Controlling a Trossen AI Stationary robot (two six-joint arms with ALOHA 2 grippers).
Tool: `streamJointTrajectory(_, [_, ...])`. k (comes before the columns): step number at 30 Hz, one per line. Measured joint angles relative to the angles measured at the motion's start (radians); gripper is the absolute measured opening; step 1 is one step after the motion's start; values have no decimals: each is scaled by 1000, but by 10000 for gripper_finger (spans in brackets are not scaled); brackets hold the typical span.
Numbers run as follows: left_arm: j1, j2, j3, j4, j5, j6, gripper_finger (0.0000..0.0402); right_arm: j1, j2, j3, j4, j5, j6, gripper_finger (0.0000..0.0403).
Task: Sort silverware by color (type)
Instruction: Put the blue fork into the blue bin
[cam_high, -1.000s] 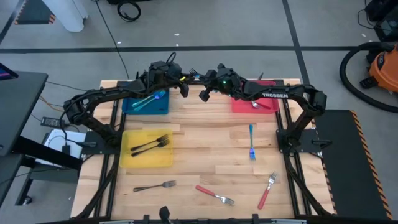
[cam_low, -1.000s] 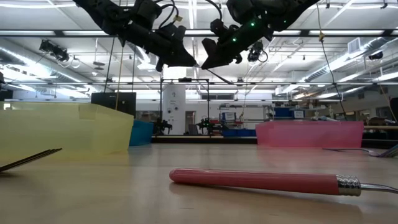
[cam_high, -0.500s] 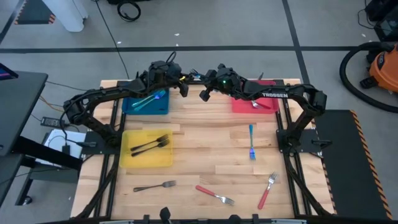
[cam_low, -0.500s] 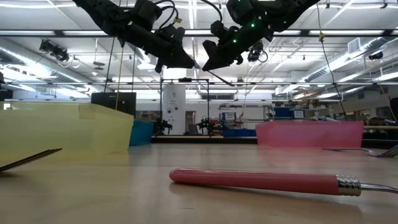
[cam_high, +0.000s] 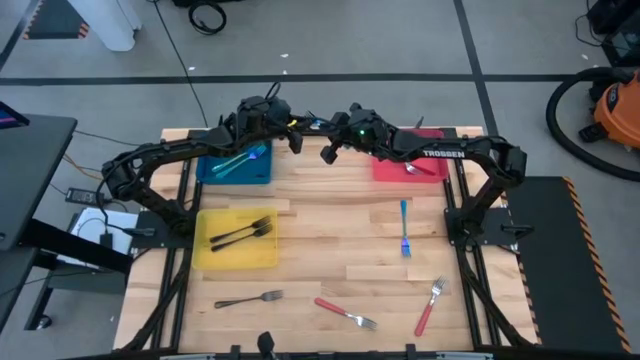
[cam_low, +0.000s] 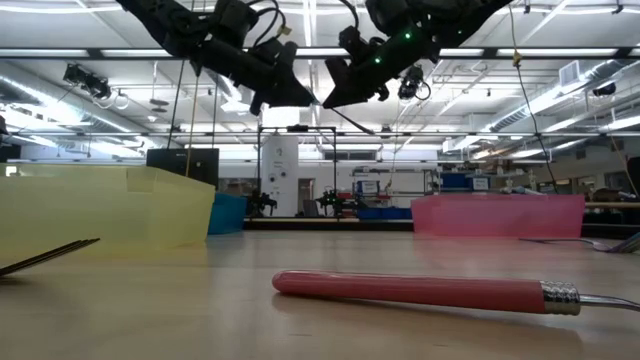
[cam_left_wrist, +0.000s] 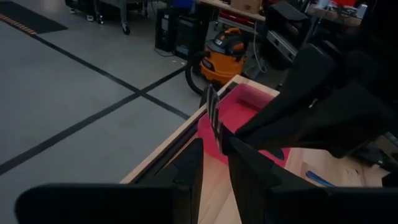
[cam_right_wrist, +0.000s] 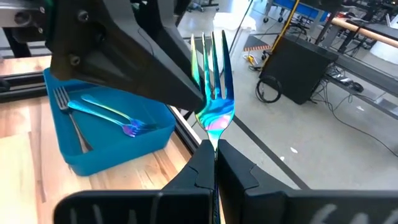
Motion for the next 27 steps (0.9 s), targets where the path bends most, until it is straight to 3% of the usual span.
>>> streamJointTrajectory(12, [-1,0,0,53,3,-2,78,31,0,0,20,2,-26,9])
streamJointTrajectory(20, [-2,0,0,63,8,5,11,31,0,0,23,0,-25,9])
streamJointTrajectory(27, [-2,-1,1,63,8,54,3,30,0,0,23,0,-25,10])
